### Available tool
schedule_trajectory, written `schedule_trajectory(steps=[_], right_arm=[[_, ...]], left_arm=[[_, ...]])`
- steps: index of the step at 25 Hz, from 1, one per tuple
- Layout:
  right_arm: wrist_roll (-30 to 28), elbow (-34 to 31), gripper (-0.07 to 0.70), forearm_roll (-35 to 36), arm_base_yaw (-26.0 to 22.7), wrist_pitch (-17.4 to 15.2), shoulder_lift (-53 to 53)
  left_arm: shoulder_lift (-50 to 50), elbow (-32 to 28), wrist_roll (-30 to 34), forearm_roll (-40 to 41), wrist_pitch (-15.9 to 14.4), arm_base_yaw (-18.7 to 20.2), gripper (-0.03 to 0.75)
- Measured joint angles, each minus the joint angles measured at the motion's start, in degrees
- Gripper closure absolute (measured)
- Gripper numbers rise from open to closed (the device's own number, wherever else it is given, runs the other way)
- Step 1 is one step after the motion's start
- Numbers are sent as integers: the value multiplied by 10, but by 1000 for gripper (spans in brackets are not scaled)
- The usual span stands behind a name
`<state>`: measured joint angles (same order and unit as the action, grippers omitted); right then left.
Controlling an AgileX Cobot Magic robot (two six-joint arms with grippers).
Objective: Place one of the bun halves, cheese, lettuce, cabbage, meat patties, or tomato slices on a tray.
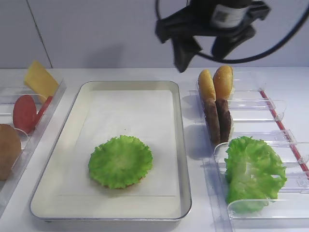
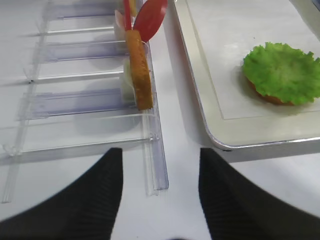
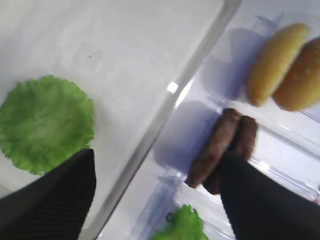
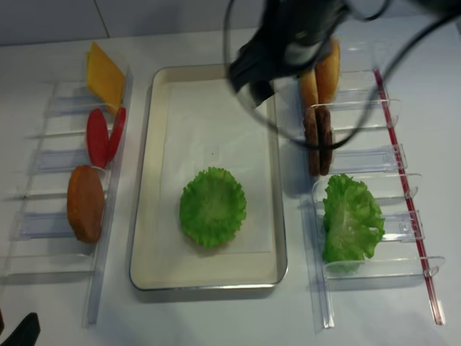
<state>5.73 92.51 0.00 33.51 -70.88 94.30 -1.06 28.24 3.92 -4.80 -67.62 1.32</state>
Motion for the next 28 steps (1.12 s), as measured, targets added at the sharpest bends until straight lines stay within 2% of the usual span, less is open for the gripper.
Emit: schedule_trajectory(steps=[9, 12, 17, 22, 28], right_arm=[[-10, -145, 132, -12, -181, -6, -206], [-14, -197, 148, -23, -219, -7, -275], [-15, -278, 154, -34, -226, -11, -389], [28, -363, 155, -36, -226, -12, -522], [38, -459, 159, -38, -226, -18, -688]], left_arm=[[0, 0, 0, 0, 0, 0, 388], [0, 0, 0, 0, 0, 0, 388], [0, 0, 0, 0, 0, 0, 388], [0, 0, 0, 0, 0, 0, 388], [0, 0, 0, 0, 0, 0, 388]])
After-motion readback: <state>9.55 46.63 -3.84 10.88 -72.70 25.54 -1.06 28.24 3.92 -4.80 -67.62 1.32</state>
